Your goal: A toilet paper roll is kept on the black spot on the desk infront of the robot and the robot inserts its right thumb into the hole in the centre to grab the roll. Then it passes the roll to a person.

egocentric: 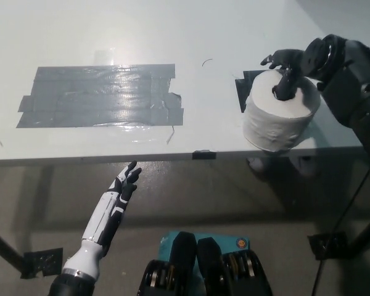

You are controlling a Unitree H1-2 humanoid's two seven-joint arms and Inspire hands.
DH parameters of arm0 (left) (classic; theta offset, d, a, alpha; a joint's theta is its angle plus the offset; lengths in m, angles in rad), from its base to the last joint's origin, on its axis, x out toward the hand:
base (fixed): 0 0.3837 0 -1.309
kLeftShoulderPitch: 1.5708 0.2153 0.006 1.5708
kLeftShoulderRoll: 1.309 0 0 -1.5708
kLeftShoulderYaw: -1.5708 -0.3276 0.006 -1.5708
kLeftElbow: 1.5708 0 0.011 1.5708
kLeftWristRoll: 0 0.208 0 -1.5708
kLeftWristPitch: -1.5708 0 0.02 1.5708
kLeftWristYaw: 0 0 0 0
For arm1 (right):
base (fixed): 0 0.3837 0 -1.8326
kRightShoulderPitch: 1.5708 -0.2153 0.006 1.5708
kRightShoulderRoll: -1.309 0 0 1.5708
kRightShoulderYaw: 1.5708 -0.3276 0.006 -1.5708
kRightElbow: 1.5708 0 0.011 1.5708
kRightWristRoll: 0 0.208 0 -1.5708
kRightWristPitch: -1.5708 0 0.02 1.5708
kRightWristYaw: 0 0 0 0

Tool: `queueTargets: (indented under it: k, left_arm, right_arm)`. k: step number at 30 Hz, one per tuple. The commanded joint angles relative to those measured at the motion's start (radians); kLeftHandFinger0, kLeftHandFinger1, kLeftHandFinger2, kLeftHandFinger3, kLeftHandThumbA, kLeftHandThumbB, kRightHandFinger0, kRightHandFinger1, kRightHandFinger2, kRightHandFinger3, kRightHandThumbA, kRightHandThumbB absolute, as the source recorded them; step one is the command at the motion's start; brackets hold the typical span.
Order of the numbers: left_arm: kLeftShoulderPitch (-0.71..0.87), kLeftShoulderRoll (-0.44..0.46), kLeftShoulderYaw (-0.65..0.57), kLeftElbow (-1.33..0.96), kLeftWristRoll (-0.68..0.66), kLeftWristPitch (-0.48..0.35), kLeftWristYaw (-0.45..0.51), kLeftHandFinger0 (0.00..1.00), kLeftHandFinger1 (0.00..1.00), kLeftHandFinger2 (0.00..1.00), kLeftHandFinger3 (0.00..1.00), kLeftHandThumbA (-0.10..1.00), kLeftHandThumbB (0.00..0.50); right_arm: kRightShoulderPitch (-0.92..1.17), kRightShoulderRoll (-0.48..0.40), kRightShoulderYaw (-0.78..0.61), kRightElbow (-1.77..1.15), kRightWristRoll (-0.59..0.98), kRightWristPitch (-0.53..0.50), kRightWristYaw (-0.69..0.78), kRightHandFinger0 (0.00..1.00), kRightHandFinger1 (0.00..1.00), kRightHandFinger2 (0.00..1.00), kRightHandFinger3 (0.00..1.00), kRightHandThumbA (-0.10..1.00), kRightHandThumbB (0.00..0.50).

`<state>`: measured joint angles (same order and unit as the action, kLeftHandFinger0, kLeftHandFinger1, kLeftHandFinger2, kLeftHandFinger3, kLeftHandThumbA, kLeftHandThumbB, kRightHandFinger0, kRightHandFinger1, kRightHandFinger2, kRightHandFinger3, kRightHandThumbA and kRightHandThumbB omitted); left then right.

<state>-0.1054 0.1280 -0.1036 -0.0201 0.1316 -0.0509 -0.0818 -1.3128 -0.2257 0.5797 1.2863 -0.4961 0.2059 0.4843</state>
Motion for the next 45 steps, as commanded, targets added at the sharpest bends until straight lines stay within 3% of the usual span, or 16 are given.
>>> queueTargets:
  k: [1, 2, 3, 6, 10, 13, 14, 17, 21, 22, 25, 27, 31, 38, 41, 45]
  left_arm:
    - [-0.025, 0.011, 0.006, -0.035, -0.002, 0.001, -0.010, 1.00, 1.00, 1.00, 1.00, 1.00, 0.128]
    - [-0.025, 0.010, 0.006, -0.036, -0.002, 0.004, -0.010, 1.00, 1.00, 1.00, 1.00, 1.00, 0.135]
    - [-0.024, 0.010, 0.006, -0.035, -0.003, 0.002, -0.010, 1.00, 1.00, 1.00, 1.00, 1.00, 0.139]
    - [-0.025, 0.010, 0.006, -0.033, -0.007, 0.002, -0.013, 1.00, 1.00, 1.00, 1.00, 1.00, 0.129]
    - [-0.037, 0.014, 0.006, -0.034, 0.000, 0.010, -0.013, 1.00, 1.00, 1.00, 1.00, 1.00, 0.129]
    - [-0.043, 0.016, 0.007, -0.032, -0.002, 0.007, -0.013, 1.00, 1.00, 1.00, 1.00, 1.00, 0.121]
    - [-0.043, 0.016, 0.007, -0.030, -0.006, 0.004, -0.015, 1.00, 1.00, 1.00, 1.00, 1.00, 0.115]
    - [-0.043, 0.014, 0.008, -0.028, -0.011, 0.004, -0.015, 1.00, 1.00, 1.00, 1.00, 1.00, 0.097]
    - [-0.053, 0.016, 0.008, -0.020, -0.008, 0.001, -0.015, 1.00, 1.00, 1.00, 1.00, 1.00, 0.092]
    - [-0.054, 0.017, 0.008, -0.017, -0.011, -0.008, -0.016, 1.00, 1.00, 1.00, 1.00, 1.00, 0.080]
    - [-0.054, 0.018, 0.006, -0.017, -0.011, -0.009, -0.018, 1.00, 1.00, 1.00, 1.00, 1.00, 0.078]
    - [-0.065, 0.020, 0.005, -0.016, -0.012, -0.006, -0.021, 1.00, 1.00, 1.00, 1.00, 1.00, 0.076]
    - [-0.063, 0.021, 0.008, -0.010, -0.014, -0.015, -0.019, 1.00, 1.00, 1.00, 1.00, 1.00, 0.071]
    - [-0.067, 0.019, 0.014, -0.006, -0.019, -0.014, -0.015, 1.00, 1.00, 1.00, 1.00, 1.00, 0.060]
    - [-0.078, 0.018, 0.017, -0.002, -0.021, -0.014, -0.012, 1.00, 1.00, 1.00, 1.00, 1.00, 0.057]
    - [-0.112, 0.016, 0.022, 0.010, -0.025, -0.014, -0.011, 1.00, 1.00, 1.00, 1.00, 1.00, 0.056]
  right_arm:
    - [-0.026, -0.001, 0.070, 0.013, -0.098, 0.011, -0.066, 0.07, 0.25, 0.42, 0.73, -0.07, 0.258]
    - [-0.026, 0.001, 0.086, 0.021, -0.108, 0.021, -0.063, 0.01, 0.22, 0.41, 0.90, -0.09, 0.254]
    - [-0.024, 0.000, 0.108, 0.026, -0.123, 0.026, -0.066, 0.07, 0.33, 0.50, 1.00, -0.10, 0.202]
    - [-0.016, -0.009, 0.122, 0.019, -0.122, 0.031, -0.069, 0.06, 0.33, 0.48, 1.00, -0.10, 0.142]
    - [-0.014, -0.023, 0.091, 0.027, -0.094, 0.031, -0.083, 0.00, 0.33, 0.47, 1.00, -0.10, 0.143]
    - [-0.004, -0.041, 0.026, 0.023, -0.034, 0.005, -0.078, 0.07, 0.55, 0.65, 0.99, -0.10, 0.169]
    - [-0.001, -0.045, 0.003, 0.023, -0.019, 0.002, -0.075, 0.07, 0.56, 0.67, 0.94, -0.10, 0.169]
    - [0.010, -0.069, -0.059, 0.007, 0.014, -0.042, -0.057, 0.20, 0.70, 0.80, 0.53, -0.10, 0.180]
    - [0.050, -0.086, -0.205, -0.029, 0.103, -0.061, -0.152, 0.13, 0.62, 0.85, 0.23, -0.10, 0.235]
    - [0.076, -0.091, -0.278, -0.051, 0.154, -0.074, -0.184, 0.15, 0.67, 0.96, 0.31, -0.10, 0.217]
    - [0.123, -0.084, -0.461, -0.063, 0.272, -0.099, -0.222, 0.20, 0.65, 0.95, 0.75, -0.10, 0.196]
    - [0.169, -0.069, -0.633, -0.088, 0.404, -0.104, -0.241, 0.18, 0.60, 0.90, 0.74, -0.10, 0.195]
    - [0.216, -0.034, -0.844, -0.112, 0.557, -0.057, -0.217, 0.00, 0.55, 0.97, 1.00, -0.10, 0.193]
    - [0.302, 0.022, -1.119, -0.108, 0.759, -0.015, -0.104, 0.00, 0.44, 0.81, 1.00, -0.10, 0.184]
    - [0.329, 0.046, -1.181, -0.132, 0.789, 0.010, -0.101, 0.00, 0.32, 0.68, 0.85, -0.10, 0.205]
    - [0.337, 0.058, -1.234, -0.169, 0.823, 0.054, -0.038, 0.00, 0.21, 0.59, 0.97, -0.10, 0.158]
